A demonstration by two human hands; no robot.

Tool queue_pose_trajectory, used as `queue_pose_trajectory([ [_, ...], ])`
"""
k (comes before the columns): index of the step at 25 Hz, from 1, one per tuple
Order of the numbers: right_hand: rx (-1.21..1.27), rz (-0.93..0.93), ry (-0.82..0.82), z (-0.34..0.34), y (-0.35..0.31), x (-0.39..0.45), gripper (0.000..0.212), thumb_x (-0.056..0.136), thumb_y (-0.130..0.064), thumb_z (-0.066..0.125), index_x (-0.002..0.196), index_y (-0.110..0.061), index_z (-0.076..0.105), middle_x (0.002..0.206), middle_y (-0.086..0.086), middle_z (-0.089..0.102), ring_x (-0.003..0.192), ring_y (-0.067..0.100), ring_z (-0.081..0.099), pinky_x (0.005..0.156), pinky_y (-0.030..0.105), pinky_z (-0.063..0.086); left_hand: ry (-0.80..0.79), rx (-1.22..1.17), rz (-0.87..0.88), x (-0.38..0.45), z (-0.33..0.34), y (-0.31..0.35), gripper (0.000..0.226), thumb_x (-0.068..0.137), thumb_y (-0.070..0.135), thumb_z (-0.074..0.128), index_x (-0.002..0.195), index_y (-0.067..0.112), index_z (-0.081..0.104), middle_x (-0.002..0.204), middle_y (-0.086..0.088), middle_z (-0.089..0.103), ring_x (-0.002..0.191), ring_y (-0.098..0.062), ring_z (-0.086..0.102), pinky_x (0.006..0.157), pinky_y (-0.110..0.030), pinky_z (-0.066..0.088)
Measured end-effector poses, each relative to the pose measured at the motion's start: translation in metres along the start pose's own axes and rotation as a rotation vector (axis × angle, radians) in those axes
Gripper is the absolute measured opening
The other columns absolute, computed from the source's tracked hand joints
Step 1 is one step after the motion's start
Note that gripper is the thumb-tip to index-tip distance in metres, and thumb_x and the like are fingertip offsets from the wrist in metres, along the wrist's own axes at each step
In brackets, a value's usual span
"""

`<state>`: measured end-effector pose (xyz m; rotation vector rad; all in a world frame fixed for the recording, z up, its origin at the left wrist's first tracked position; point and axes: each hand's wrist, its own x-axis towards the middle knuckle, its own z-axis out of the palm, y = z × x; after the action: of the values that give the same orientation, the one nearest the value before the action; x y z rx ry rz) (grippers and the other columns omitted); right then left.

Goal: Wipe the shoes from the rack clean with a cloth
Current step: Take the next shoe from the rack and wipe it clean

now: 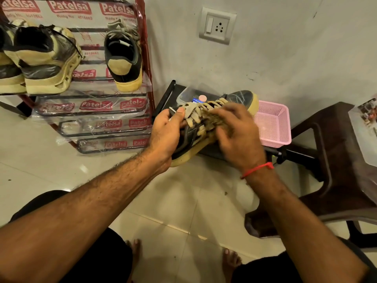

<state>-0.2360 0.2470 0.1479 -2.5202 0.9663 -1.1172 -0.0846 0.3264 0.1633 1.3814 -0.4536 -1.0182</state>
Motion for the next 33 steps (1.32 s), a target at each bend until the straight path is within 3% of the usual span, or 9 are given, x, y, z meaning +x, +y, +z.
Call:
queue_pose_trajectory([
  [2, 0.017, 0.109, 0.042, -0.003, 0.001, 0.002, 0.039, 0.081, 0.001, 0.062, 0.118, -0.007, 0.07, 0.119, 0.012, 0.059, 0.111, 0.029, 0.056, 0.099, 0.044, 0.047, -0.01, 0.036, 0.008, -0.002, 0.0, -0.003, 0.025, 0.106, 0.033, 0.052, 0.117, 0.013, 0.063, 0.096, -0.001, 0.079, 0.089, -0.015, 0.076, 0.071, -0.03, 0.062],
  [6, 0.066, -0.142, -0.064, 0.015, -0.034, -0.022, 0.037, 0.08, 0.002, 0.065, 0.116, -0.004, 0.069, 0.118, 0.014, 0.06, 0.108, 0.032, 0.057, 0.099, 0.038, 0.046, 0.017, 0.077, 0.066, -0.002, 0.0, -0.002, 0.025, 0.106, 0.033, 0.052, 0.115, 0.014, 0.066, 0.101, -0.003, 0.076, 0.091, -0.011, 0.072, 0.077, -0.031, 0.061],
  [12, 0.025, 0.25, 0.09, -0.017, 0.034, 0.002, 0.036, 0.084, -0.002, 0.064, 0.118, -0.011, 0.069, 0.115, 0.009, 0.063, 0.106, 0.013, 0.056, 0.097, 0.029, 0.048, 0.019, 0.027, -0.036, 0.002, -0.005, 0.001, 0.025, 0.107, 0.03, 0.05, 0.118, 0.013, 0.066, 0.098, -0.003, 0.08, 0.09, -0.016, 0.077, 0.074, -0.033, 0.062],
  [14, 0.278, 0.374, 0.092, -0.013, 0.029, 0.001, 0.043, 0.086, -0.004, 0.067, 0.127, -0.013, 0.064, 0.119, 0.006, 0.065, 0.107, 0.008, 0.061, 0.098, 0.022, 0.049, 0.049, -0.008, -0.134, 0.006, -0.009, 0.002, 0.026, 0.107, 0.032, 0.05, 0.114, 0.015, 0.068, 0.095, -0.001, 0.08, 0.084, -0.014, 0.077, 0.069, -0.03, 0.058],
  [18, 1.153, 0.89, 0.149, -0.017, 0.014, 0.012, 0.047, 0.084, -0.008, 0.07, 0.13, -0.005, 0.059, 0.12, 0.015, 0.068, 0.112, 0.029, 0.066, 0.103, 0.05, 0.05, 0.071, -0.028, -0.171, 0.01, -0.012, 0.005, 0.025, 0.107, 0.032, 0.051, 0.112, 0.014, 0.068, 0.089, 0.0, 0.08, 0.074, -0.012, 0.077, 0.053, -0.022, 0.056],
  [23, 1.593, 1.126, -0.01, -0.031, 0.003, 0.012, 0.053, 0.094, -0.034, 0.038, 0.128, -0.002, 0.06, 0.124, 0.019, 0.065, 0.111, 0.033, 0.063, 0.104, 0.044, 0.047, 0.051, -0.03, -0.196, 0.01, -0.014, 0.006, 0.023, 0.106, 0.031, 0.053, 0.107, 0.014, 0.068, 0.092, -0.003, 0.08, 0.073, -0.013, 0.077, 0.054, -0.023, 0.057],
  [27, 1.618, 1.093, -0.161, -0.032, -0.007, 0.01, 0.055, 0.081, -0.008, 0.049, 0.135, 0.002, 0.054, 0.123, 0.021, 0.065, 0.109, 0.034, 0.065, 0.094, 0.046, 0.055, 0.033, -0.005, -0.19, 0.012, -0.015, 0.005, 0.024, 0.106, 0.032, 0.054, 0.105, 0.013, 0.068, 0.097, -0.004, 0.079, 0.079, -0.014, 0.077, 0.067, -0.028, 0.058],
  [29, 1.618, 1.018, -0.195, -0.03, -0.009, 0.011, 0.058, 0.078, 0.002, 0.057, 0.136, 0.006, 0.051, 0.132, 0.023, 0.06, 0.12, 0.037, 0.061, 0.101, 0.047, 0.052, 0.024, -0.013, -0.196, 0.012, -0.015, 0.004, 0.026, 0.106, 0.032, 0.054, 0.112, 0.01, 0.067, 0.105, -0.011, 0.077, 0.082, -0.018, 0.076, 0.062, -0.027, 0.06],
  [33, 1.274, 0.881, -0.178, -0.024, -0.008, 0.008, 0.044, 0.082, 0.009, 0.066, 0.126, 0.005, 0.06, 0.116, 0.018, 0.071, 0.104, 0.029, 0.07, 0.087, 0.039, 0.059, 0.037, -0.001, -0.199, 0.011, -0.015, 0.004, 0.028, 0.106, 0.031, 0.054, 0.113, 0.008, 0.068, 0.112, -0.014, 0.076, 0.08, -0.018, 0.075, 0.057, -0.025, 0.061],
])
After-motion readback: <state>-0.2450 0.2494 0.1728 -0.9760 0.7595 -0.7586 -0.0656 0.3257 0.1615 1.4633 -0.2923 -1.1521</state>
